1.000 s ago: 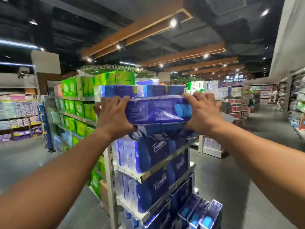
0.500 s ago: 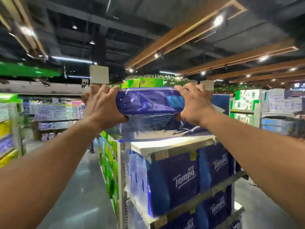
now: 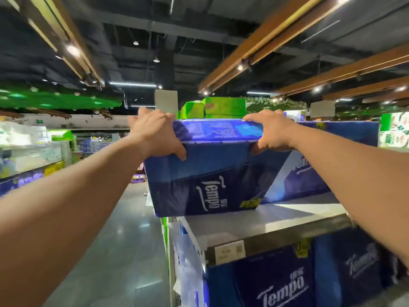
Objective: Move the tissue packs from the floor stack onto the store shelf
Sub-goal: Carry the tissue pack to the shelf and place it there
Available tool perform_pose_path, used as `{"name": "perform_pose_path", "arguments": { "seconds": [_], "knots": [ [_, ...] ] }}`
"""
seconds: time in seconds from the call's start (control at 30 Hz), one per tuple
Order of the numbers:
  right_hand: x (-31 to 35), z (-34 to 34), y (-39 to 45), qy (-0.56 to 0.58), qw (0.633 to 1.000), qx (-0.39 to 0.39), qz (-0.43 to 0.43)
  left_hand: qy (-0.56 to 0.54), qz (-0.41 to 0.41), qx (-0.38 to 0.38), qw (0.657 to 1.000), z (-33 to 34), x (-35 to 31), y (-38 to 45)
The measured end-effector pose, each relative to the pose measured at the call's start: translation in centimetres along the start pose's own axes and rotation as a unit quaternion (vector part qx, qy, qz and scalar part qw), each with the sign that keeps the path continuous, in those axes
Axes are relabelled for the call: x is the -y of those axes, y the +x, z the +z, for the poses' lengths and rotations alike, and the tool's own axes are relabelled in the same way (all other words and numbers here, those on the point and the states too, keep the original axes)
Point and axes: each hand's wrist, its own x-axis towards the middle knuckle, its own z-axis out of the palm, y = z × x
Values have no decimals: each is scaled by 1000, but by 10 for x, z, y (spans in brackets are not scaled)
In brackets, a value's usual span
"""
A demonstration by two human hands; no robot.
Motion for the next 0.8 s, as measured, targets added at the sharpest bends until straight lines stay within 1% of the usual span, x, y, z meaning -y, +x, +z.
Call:
{"name": "perform_pose_path", "arguments": {
  "seconds": [0.17, 0.27, 0.4, 0.43, 0.5, 0.6, 0.67, 0.8],
  "knots": [
    [-36, -1, 64, 59, 997, 51, -26, -2, -19, 50, 999, 2, -14, 60],
    [-51, 4, 100, 71, 992, 87, -51, -18, -16, 63, 998, 12, -21, 83],
    [-63, 17, 146, 89, 986, 117, -81, -4, -38, 41, 998, 22, -18, 106],
    [-64, 23, 157, 88, 984, 127, -85, 13, -47, 32, 998, 28, -16, 110],
    [-67, 38, 174, 67, 983, 137, -102, 47, -63, 39, 996, 45, -14, 110],
    [-76, 64, 192, 30, 983, 108, -147, 53, -80, 42, 995, 76, -18, 106],
    [-86, 70, 201, 42, 980, 99, -166, 62, -72, 15, 995, 87, -22, 110],
    [-98, 72, 212, 76, 974, 113, -181, 55, -67, -19, 996, 94, -22, 108]
  ]
}}
